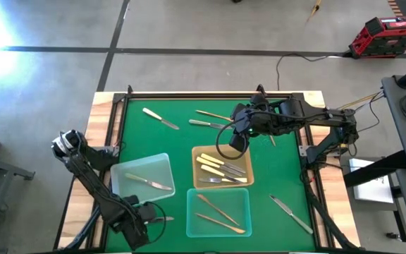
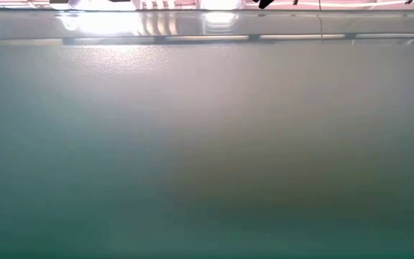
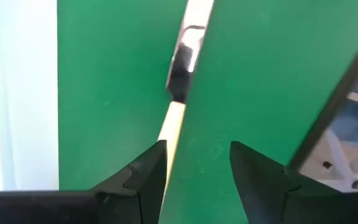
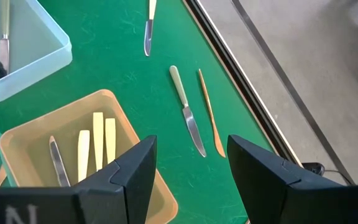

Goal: Sort silverware by color (type)
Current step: Put the yellow table knife into the orange bin

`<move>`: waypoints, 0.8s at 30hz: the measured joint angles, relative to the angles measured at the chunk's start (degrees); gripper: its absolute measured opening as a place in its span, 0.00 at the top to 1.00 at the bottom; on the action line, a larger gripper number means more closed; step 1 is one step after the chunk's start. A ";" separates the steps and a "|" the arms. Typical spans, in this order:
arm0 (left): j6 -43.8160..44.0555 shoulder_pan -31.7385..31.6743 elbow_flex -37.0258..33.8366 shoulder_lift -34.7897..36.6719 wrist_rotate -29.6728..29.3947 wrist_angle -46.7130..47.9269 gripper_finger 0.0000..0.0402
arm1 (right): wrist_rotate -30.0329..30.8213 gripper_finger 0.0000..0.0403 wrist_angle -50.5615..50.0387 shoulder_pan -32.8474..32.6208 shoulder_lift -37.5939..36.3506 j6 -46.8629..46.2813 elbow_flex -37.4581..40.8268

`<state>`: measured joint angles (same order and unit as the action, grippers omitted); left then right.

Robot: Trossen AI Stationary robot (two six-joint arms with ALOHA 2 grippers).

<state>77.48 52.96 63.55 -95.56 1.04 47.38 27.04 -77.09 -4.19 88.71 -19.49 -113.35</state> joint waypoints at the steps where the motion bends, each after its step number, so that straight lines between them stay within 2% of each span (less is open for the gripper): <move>1: 0.13 0.22 -0.77 0.01 0.20 -0.43 0.60 | -0.01 0.53 -0.01 0.01 0.00 0.00 -0.01; 9: 1.63 1.15 -4.35 -0.01 0.47 -1.14 0.60 | -0.01 0.53 -0.01 0.01 0.00 0.00 0.01; 24: 7.07 3.62 -12.30 0.32 1.42 -10.76 0.60 | -0.01 0.53 -0.01 0.00 0.00 0.00 -0.01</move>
<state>84.55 56.58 51.24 -95.24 2.46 36.62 27.03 -77.10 -4.19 88.71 -19.48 -113.36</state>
